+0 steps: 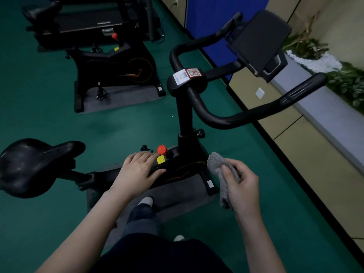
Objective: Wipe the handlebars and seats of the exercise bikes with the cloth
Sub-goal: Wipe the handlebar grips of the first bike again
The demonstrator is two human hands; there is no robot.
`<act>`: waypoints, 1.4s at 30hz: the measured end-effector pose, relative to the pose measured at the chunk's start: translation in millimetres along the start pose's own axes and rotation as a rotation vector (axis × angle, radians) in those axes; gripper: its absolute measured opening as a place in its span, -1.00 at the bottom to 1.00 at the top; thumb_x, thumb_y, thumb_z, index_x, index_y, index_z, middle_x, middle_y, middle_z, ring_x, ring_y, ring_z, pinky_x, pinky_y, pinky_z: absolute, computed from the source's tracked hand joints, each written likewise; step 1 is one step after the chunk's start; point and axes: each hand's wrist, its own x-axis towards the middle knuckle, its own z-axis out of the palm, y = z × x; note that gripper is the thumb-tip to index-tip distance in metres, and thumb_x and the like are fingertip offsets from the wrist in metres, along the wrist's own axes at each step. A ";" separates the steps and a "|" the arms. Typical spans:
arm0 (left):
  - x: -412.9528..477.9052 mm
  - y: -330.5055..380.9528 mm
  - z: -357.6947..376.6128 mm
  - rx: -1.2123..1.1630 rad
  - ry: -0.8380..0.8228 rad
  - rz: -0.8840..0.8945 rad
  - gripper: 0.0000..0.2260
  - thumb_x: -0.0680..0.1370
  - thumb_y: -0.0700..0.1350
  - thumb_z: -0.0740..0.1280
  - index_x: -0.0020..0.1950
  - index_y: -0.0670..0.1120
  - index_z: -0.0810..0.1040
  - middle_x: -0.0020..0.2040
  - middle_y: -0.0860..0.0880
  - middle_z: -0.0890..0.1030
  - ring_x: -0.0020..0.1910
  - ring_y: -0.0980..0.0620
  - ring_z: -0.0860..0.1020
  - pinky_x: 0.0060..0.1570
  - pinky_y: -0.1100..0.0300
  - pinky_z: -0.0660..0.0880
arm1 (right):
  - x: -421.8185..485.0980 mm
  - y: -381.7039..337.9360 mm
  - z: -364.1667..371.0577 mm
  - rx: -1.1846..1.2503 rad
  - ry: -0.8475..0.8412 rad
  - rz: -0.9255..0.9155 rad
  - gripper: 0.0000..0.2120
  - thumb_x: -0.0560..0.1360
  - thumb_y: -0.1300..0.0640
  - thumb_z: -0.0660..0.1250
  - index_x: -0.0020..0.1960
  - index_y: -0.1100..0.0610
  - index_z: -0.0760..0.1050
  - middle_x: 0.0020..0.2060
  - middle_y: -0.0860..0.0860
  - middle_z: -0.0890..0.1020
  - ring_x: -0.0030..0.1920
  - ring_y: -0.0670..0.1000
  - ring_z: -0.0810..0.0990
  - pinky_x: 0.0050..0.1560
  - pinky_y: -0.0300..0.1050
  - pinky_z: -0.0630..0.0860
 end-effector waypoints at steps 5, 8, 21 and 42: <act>44.5 -26.4 -10.2 -0.028 -0.008 0.091 -0.48 0.58 0.25 0.09 0.47 0.04 0.29 0.40 0.07 0.40 0.42 0.07 0.26 0.39 0.17 0.04 | 19.0 -13.6 39.2 -0.001 0.041 -0.014 -0.77 0.52 0.27 0.34 -0.09 -0.07 0.58 -0.17 -0.19 0.67 -0.11 -0.19 0.64 -0.14 -0.38 0.52; 71.9 -49.5 -20.0 -0.039 -0.024 0.146 -0.47 0.58 0.25 0.09 0.48 0.03 0.29 0.41 0.06 0.40 0.44 0.06 0.26 0.41 0.17 0.04 | 30.0 -24.7 71.5 0.011 0.061 -0.001 -0.74 0.52 0.30 0.33 -0.11 -0.08 0.58 -0.16 -0.21 0.67 -0.11 -0.20 0.63 -0.14 -0.40 0.50; 182.0 -97.7 -72.0 -0.243 0.050 0.484 -0.43 0.56 0.22 0.01 0.43 -0.09 0.38 0.39 -0.02 0.42 0.35 -0.03 0.40 0.32 0.05 0.30 | 75.2 -68.9 171.9 -0.042 0.380 -0.034 -0.74 0.52 0.29 0.33 -0.05 -0.08 0.60 -0.11 -0.19 0.68 -0.05 -0.20 0.64 -0.04 -0.38 0.49; 271.3 -50.5 -81.5 -0.524 0.235 0.837 -0.60 0.58 -0.03 0.27 0.38 -0.17 0.43 0.41 -0.07 0.40 0.38 -0.09 0.33 0.31 0.02 0.27 | 144.6 -73.5 183.3 -0.915 0.608 -0.286 -0.75 0.40 0.49 0.36 0.02 0.29 0.64 -0.04 0.15 0.59 0.04 0.05 0.45 0.19 -0.35 0.34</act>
